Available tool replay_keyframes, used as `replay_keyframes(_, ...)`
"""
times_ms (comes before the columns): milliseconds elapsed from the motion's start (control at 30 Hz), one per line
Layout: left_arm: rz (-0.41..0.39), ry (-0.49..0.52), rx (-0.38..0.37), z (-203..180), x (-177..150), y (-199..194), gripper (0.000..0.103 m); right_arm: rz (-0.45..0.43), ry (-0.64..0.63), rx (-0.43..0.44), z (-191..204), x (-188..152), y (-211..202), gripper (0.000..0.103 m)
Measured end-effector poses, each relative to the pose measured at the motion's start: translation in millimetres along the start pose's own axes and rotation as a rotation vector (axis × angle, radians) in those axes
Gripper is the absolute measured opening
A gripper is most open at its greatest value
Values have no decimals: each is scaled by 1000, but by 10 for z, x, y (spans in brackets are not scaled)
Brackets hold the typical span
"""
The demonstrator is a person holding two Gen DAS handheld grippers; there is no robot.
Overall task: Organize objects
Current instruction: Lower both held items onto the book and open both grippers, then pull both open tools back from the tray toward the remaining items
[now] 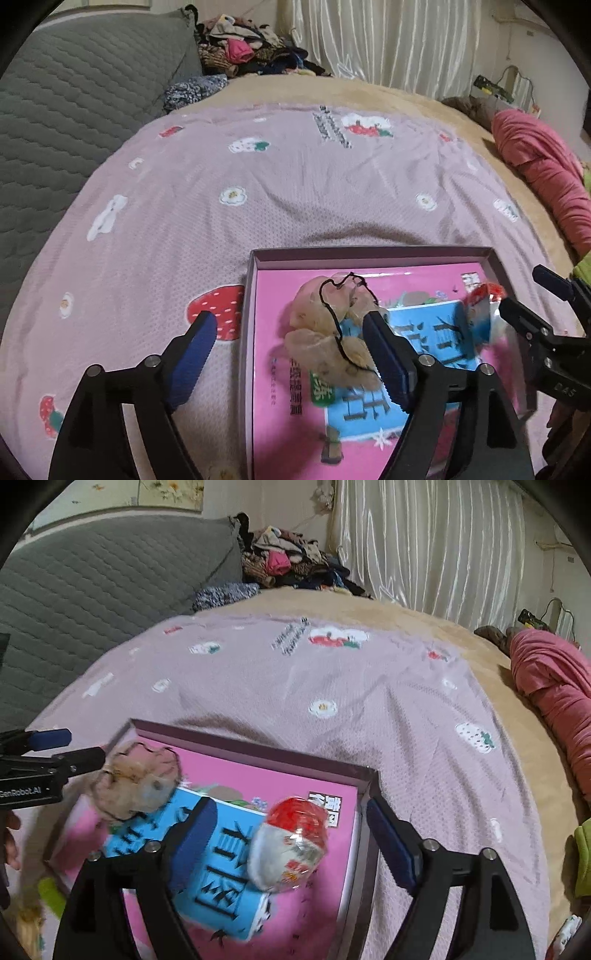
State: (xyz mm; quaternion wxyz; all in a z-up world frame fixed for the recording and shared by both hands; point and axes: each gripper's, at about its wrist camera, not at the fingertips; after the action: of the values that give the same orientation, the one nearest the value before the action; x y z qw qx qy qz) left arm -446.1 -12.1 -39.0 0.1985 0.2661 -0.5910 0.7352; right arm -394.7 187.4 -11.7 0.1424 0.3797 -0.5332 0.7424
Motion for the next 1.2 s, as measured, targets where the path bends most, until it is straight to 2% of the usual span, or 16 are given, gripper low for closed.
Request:
replay_keyframes(300,-47,-22,-34,248,-222,-632,102,-81,-38,-9,478,-2,-780,96)
replay_keyframes(500,-53,-61,-54,437,-363,-988,102,-112,-67,-7,798,-67,-1143,97)
replay_keyframes(700,-77,-70,-57,562,-491,-1348,102,-140,-16,14,881,-166,-1528,97)
replay_keyframes(833,-107,-72,-65,666,-598,-1662,102,-154,-16,-9,986,-212,-1816,97)
replay_keyframes(967,-125,-49,-69,721,-692,-1936,102,-177,-16,-22,1108,-237,-2111,102)
replay_keyframes(1200,-155,-16,-80,759,-908,-2363,102,-194,-29,-34,1353,-282,-2527,102)
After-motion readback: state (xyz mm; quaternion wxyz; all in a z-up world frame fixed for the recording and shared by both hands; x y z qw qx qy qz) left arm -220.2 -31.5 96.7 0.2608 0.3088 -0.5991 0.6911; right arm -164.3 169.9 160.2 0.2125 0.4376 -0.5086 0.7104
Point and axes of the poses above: each gripper's, at about its wrist camera, not at the fingertips, and y roughly the way its jaws point, z to its left, x to its top, and after that the axes turned 13 degrees about x, right-handed
